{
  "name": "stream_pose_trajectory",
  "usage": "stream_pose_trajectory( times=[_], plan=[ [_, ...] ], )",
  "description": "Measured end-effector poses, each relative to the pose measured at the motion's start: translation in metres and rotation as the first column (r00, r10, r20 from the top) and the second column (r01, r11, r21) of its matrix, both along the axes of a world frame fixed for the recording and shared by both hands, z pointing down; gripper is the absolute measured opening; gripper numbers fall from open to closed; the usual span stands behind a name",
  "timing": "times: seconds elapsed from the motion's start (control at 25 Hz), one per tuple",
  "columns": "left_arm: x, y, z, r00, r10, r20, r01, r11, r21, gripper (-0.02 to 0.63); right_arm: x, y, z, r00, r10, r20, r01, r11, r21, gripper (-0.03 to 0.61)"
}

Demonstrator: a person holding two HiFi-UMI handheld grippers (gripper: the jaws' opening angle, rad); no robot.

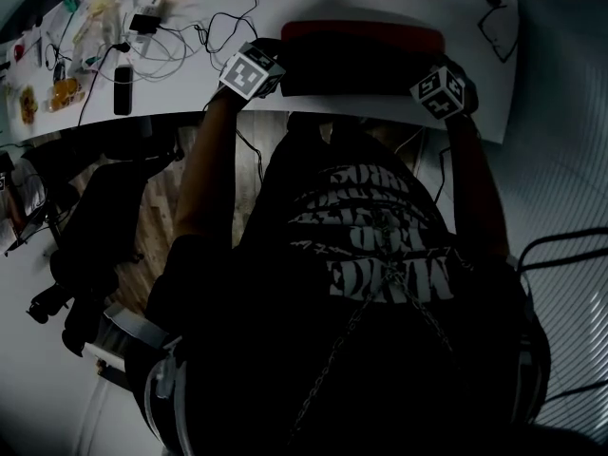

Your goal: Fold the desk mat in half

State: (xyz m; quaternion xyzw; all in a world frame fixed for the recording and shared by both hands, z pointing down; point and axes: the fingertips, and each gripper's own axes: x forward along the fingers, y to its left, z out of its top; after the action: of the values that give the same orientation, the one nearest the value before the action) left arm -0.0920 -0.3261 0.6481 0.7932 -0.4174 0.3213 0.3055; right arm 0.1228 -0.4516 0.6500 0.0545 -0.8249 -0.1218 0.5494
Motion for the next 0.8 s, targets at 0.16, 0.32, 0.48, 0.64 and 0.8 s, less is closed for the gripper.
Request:
stream_pose_trajectory(
  times=[0.16,0.32,0.48,0.64,0.8],
  plan=[
    [-0.01,-0.018,0.017,0.998,-0.034,0.06,0.035,0.999,-0.022,0.054,-0.013,-0.019,0.026,0.999,-0.001,-0.032,0.0,1.0,-0.011,0.015],
    [-0.022,-0.031,0.033,0.991,-0.055,0.125,0.06,0.997,-0.038,0.069,-0.024,-0.03,0.048,0.997,-0.021,-0.075,0.021,1.0,-0.002,0.017],
    [-0.04,-0.043,0.044,0.976,-0.141,0.166,0.145,0.989,-0.014,0.16,-0.026,-0.049,0.06,0.997,0.021,-0.08,-0.013,0.995,0.102,0.108],
    [-0.071,-0.045,0.043,0.926,-0.299,0.232,0.283,0.954,0.102,0.161,-0.025,-0.081,0.024,0.98,0.14,0.142,-0.179,0.935,0.308,0.153],
    [-0.075,-0.048,-0.025,0.881,-0.449,0.15,0.386,0.865,0.321,0.161,-0.009,-0.076,-0.066,0.892,0.2,0.406,-0.342,0.885,0.316,0.153]
  ],
)
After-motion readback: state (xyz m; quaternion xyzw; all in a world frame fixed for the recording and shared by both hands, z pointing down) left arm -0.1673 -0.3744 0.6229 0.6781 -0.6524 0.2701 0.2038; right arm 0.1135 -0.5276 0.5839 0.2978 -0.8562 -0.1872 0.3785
